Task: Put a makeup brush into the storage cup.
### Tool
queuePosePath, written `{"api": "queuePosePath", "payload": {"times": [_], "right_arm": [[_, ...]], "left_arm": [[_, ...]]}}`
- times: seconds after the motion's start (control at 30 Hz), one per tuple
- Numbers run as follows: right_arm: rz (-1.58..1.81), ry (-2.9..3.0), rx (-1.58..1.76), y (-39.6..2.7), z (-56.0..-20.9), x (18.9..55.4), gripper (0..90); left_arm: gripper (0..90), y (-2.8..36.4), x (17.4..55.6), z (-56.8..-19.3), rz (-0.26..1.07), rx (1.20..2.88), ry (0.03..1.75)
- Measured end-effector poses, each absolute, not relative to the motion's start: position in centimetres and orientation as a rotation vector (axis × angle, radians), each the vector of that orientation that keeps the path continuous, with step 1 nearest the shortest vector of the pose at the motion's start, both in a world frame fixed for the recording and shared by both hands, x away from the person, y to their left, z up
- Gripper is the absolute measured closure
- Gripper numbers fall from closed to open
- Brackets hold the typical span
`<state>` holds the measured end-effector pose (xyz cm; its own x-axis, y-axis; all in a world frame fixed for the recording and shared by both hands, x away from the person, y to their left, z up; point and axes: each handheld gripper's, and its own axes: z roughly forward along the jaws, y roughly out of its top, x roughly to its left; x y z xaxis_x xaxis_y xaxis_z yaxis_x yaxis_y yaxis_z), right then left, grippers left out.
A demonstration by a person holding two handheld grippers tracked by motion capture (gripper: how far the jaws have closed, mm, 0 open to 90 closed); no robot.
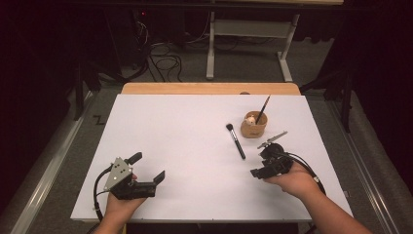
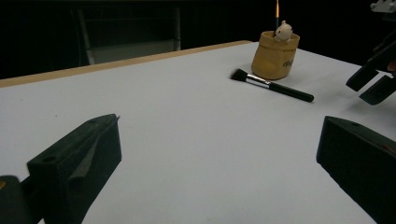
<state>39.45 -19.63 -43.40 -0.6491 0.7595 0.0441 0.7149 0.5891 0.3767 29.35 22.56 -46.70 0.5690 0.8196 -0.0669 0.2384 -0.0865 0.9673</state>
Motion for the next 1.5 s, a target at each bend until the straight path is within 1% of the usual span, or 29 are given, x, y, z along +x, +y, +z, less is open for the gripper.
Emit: {"api": "queuePosePath", "payload": {"times": [0.07, 0.47, 0.53, 0.83, 0.9, 1.07, 1.5], "right_arm": [[0.543, 2.700, 1.233, -19.2, -43.5, 39.8, 45.3], [0.535, 2.681, 1.247, -17.8, -43.9, 42.3, 52.9], [0.508, 2.715, 1.236, -17.4, -44.0, 42.5, 56.6], [0.495, 2.710, 1.242, -16.4, -43.9, 43.4, 56.6], [0.479, 2.716, 1.240, -16.2, -43.8, 43.8, 58.8], [0.449, 2.722, 1.248, -15.6, -43.8, 44.9, 59.3], [0.382, 2.714, 1.271, -13.8, -44.1, 46.9, 64.5]], "left_arm": [[0.9, 22.6, 29.3, -46.7, 0.615, 1.628, 0.905], [0.9, 22.5, 29.3, -46.7, 0.611, 1.620, 0.907], [0.9, 22.5, 29.3, -46.7, 0.611, 1.620, 0.907], [0.9, 22.5, 29.3, -46.7, 0.608, 1.626, 0.902], [0.9, 22.6, 29.3, -46.7, 0.609, 1.625, 0.906], [0.9, 22.7, 29.4, -46.7, 0.607, 1.620, 0.909], [0.9, 22.9, 29.4, -46.6, 0.602, 1.616, 0.909]]}}
